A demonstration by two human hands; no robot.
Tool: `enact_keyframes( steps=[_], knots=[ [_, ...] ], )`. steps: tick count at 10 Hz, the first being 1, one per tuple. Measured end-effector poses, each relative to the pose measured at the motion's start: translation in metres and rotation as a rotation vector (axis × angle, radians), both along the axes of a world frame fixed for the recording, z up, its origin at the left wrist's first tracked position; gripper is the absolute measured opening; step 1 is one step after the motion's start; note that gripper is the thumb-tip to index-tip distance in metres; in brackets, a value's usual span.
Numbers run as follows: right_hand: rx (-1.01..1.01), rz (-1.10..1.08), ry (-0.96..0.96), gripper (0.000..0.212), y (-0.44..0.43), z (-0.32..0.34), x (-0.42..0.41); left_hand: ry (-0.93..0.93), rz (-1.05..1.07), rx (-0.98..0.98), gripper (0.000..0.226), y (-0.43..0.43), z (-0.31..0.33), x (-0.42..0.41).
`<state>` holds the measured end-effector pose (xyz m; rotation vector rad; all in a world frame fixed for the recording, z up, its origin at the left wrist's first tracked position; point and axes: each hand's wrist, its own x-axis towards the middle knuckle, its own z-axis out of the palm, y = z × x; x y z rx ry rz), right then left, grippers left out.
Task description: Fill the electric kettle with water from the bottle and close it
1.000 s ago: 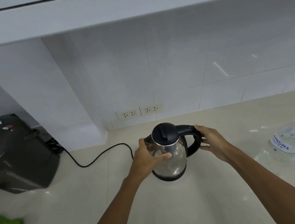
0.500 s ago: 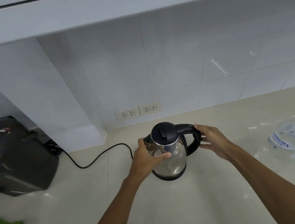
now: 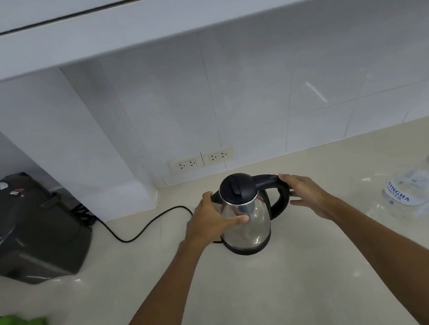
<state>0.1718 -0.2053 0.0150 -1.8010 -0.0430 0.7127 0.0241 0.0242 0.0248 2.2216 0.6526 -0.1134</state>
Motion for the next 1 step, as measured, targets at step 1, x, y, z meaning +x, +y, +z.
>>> enact_keyframes(
  steps=[1],
  knots=[
    [-0.195, 0.058, -0.11, 0.052, -0.0011, 0.0149, -0.008, 0.076, -0.007, 0.231, 0.118, -0.0084, 0.0212, -0.0026]
  ],
)
